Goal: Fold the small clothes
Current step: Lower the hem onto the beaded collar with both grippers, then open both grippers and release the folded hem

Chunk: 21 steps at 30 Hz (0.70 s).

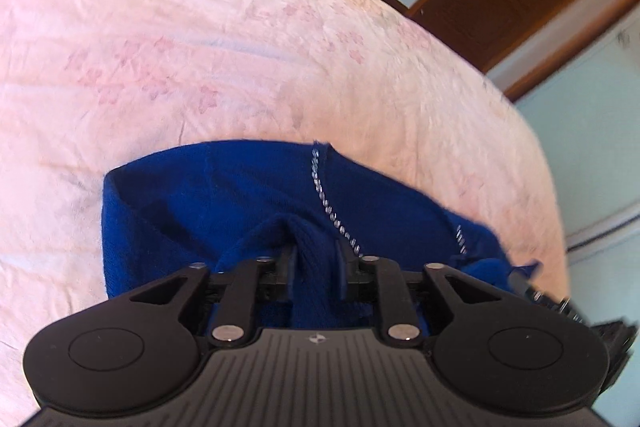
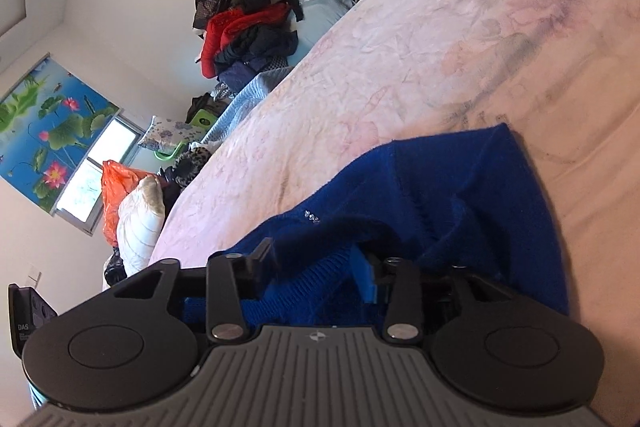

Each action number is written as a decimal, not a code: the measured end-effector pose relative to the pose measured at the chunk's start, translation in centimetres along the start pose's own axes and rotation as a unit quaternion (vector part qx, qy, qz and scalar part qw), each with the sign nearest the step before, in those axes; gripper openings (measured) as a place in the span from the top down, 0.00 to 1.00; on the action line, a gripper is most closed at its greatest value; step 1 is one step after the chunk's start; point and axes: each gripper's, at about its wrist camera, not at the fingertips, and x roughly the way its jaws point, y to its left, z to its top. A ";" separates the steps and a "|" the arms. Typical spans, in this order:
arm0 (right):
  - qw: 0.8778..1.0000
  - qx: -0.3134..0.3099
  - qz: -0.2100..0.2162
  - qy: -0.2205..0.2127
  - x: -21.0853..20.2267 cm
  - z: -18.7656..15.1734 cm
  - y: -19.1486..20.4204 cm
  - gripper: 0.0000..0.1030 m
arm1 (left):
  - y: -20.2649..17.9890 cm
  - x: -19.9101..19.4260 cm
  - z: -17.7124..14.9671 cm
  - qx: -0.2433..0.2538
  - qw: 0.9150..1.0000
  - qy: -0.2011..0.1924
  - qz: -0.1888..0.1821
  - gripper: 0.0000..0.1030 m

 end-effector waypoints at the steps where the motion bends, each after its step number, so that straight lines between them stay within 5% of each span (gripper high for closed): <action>1: 1.000 -0.005 -0.006 -0.006 -0.1 0.1 0.2 0.45 | 0.6 -0.3 0.4 -0.018 1.000 -0.006 -0.009 0.66; 3: 0.999 -0.017 -0.032 -0.031 -0.4 0.6 0.4 0.39 | 1.7 -1.3 1.0 -0.049 0.998 -0.028 -0.014 0.46; 5: 0.995 -0.035 -0.063 -0.064 -1.3 0.8 0.9 0.37 | 2.3 -2.6 1.3 -0.057 0.997 -0.056 0.009 0.45; 10: 0.993 -0.093 -0.034 -0.060 -1.9 0.7 3.0 0.38 | -0.1 -4.8 -0.3 0.080 0.988 -0.092 0.097 0.45; 15: 0.992 -0.118 -0.015 0.038 1.0 -0.4 4.0 0.22 | -3.4 -4.4 -4.9 0.252 0.953 -0.100 0.135 0.41; 19: 0.976 -0.142 -0.160 -0.038 0.7 -0.5 4.2 0.23 | -4.4 -3.4 -8.8 0.340 0.924 -0.097 0.144 0.41; 21: 0.977 -0.170 -0.124 -0.047 0.3 -1.0 5.6 0.24 | -4.6 -2.8 -10.5 0.380 0.904 -0.103 0.168 0.40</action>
